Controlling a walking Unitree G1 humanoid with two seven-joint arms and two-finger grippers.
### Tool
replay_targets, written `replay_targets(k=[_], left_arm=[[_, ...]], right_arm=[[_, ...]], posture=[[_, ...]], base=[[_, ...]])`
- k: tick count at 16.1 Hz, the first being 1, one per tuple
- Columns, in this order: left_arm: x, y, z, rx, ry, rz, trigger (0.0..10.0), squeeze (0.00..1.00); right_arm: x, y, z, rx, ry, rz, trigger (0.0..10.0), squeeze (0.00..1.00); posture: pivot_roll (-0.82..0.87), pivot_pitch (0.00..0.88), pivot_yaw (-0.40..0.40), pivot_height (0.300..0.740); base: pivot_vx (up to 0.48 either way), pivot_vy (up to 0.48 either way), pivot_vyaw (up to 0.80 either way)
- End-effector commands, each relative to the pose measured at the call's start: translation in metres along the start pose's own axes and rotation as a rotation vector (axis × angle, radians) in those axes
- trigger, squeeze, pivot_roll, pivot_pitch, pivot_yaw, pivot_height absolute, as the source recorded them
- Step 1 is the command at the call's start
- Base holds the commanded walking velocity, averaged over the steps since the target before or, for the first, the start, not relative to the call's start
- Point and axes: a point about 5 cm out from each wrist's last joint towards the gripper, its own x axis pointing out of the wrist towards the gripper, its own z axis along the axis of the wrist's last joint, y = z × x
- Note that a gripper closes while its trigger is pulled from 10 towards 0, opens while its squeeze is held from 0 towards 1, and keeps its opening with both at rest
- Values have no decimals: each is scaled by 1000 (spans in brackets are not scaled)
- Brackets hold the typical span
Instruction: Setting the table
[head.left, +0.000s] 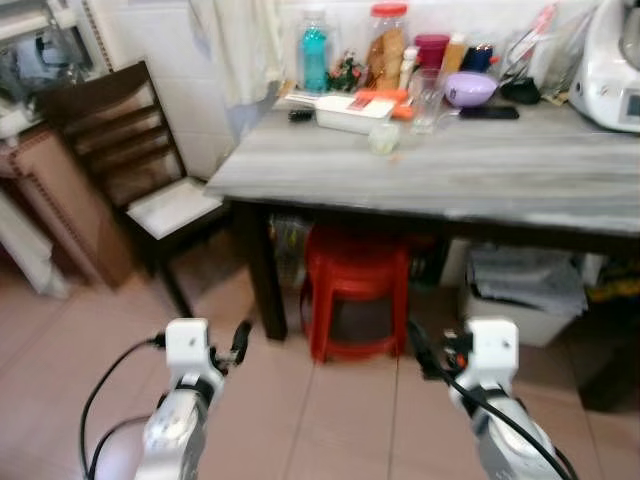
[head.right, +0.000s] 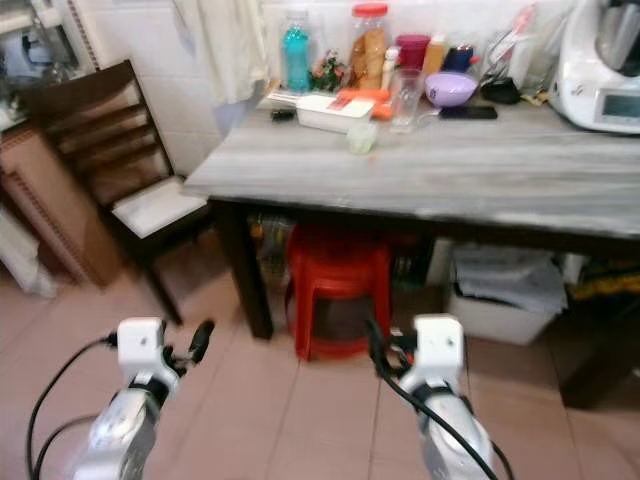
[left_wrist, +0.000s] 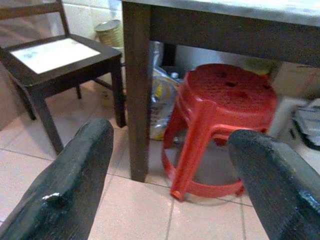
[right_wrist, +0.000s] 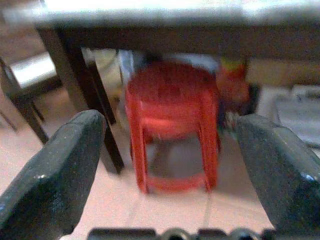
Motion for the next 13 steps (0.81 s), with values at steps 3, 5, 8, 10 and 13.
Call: replay_targets(k=[3,5,8,10,13], left_arm=[[-1,3,3,22,-14,-14,10000,0],[-1,2,6,4,-27,-53,10000,0],[-2,-2,9,-13,-43,-94,10000,0],[-2,-5,11,-26,-54,-128,10000,0],[-3,-7,10,-29,-53,-136,10000,0]], right_arm=[[2,3,2,13,-8,0,10000,0],[2,3,2,7,-12,-4,10000,0],[1,1,4,9,-22,-9,10000,0],[2,1,3,9,-16,-4,10000,0],[1,3,2,12,-12,-1,10000,0]], posture=[[-74,0,55,740],[-72,0,56,740],[-74,0,57,740],[-74,0,57,740],[-73,0,59,740]], base=[[0,0,0],[0,0,0],[0,0,0],[0,0,0],[0,-94,-667]])
